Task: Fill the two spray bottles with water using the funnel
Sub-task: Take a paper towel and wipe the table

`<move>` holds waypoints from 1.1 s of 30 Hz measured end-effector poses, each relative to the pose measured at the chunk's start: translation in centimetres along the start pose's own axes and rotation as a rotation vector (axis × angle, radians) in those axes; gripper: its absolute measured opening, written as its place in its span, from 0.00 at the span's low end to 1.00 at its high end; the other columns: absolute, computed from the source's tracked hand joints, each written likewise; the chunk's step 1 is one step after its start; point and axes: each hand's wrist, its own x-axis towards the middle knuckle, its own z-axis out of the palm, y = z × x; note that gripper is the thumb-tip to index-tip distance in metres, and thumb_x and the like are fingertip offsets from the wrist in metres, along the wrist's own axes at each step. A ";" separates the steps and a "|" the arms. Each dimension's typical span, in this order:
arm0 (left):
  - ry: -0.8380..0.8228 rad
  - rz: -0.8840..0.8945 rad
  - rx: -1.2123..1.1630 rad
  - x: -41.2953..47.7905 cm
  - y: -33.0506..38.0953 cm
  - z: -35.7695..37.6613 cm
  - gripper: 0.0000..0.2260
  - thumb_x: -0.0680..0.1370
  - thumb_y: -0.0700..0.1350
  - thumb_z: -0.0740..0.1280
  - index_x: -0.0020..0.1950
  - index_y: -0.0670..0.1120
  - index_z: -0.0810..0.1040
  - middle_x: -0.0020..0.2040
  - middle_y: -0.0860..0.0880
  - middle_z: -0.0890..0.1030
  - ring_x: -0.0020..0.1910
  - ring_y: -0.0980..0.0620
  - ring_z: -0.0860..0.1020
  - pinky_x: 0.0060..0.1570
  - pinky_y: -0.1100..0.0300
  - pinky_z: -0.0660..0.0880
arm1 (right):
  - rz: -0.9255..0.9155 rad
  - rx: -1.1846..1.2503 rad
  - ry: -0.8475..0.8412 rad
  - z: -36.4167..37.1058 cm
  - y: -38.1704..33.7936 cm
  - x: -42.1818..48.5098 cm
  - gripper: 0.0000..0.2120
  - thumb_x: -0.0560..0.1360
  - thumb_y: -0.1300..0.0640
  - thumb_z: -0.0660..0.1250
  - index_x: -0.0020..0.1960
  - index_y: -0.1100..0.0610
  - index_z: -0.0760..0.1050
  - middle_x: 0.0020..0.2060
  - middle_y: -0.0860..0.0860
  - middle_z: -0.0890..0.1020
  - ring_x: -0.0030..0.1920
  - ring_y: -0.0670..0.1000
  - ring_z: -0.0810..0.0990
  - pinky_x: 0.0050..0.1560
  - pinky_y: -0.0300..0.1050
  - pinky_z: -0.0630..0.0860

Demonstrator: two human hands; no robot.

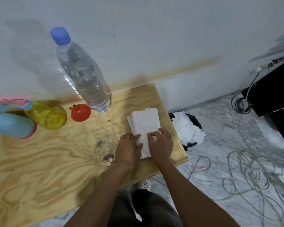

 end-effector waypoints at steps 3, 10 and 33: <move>-0.010 -0.014 -0.021 -0.1 -0.2 0.2 0.21 0.81 0.53 0.64 0.74 0.53 0.71 0.71 0.46 0.68 0.71 0.44 0.63 0.68 0.50 0.68 | -0.009 0.010 0.013 -0.2 0.0 0.1 0.10 0.78 0.47 0.65 0.53 0.50 0.82 0.64 0.49 0.75 0.65 0.51 0.72 0.59 0.50 0.70; -0.012 -0.024 -0.053 -0.1 -0.1 0.2 0.21 0.81 0.53 0.64 0.74 0.53 0.71 0.73 0.46 0.67 0.72 0.44 0.62 0.67 0.50 0.68 | -0.031 0.205 0.148 -3.1 -0.1 0.3 0.08 0.80 0.50 0.64 0.54 0.51 0.80 0.52 0.45 0.83 0.53 0.47 0.81 0.51 0.41 0.72; -0.073 -0.063 -0.101 -0.3 0.0 0.1 0.24 0.80 0.54 0.65 0.76 0.54 0.67 0.75 0.49 0.63 0.74 0.46 0.59 0.71 0.50 0.64 | -0.266 0.623 0.088 -14.6 -5.9 0.2 0.04 0.81 0.53 0.63 0.54 0.52 0.74 0.43 0.42 0.81 0.45 0.37 0.79 0.44 0.29 0.72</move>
